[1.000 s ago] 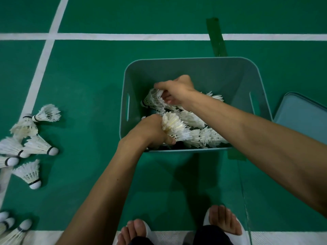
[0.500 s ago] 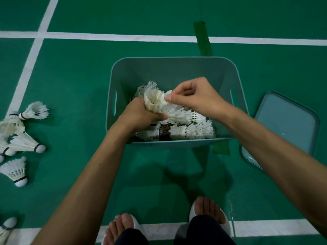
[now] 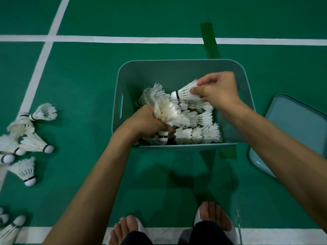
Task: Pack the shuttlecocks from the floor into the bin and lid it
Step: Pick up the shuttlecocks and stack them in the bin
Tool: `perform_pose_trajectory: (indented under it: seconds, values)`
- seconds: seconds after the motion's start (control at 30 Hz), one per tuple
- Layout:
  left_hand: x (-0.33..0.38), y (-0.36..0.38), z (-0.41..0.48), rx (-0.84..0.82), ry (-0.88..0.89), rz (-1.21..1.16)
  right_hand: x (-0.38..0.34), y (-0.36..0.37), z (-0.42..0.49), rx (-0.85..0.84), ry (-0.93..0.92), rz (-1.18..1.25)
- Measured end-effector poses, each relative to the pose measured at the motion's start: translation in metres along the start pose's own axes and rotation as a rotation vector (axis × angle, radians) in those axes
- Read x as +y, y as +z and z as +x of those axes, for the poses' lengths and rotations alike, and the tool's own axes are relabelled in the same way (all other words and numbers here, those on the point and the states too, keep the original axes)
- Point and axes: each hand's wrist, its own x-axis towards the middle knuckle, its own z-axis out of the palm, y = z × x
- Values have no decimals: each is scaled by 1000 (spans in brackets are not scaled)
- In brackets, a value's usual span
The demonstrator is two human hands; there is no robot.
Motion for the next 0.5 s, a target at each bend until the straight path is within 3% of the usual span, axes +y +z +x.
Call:
perform_pose_trajectory:
  seconds: [0.13, 0.27, 0.5]
  values:
    - [0, 3, 5, -112, -7, 147, -5, 37, 8, -28, 23, 7]
    - [-4, 4, 6, -102, -2, 147, -11, 65, 12, 21, 1, -97]
    - [-8, -1, 7, -103, 6, 162, -9, 90, 18, -62, 32, -95]
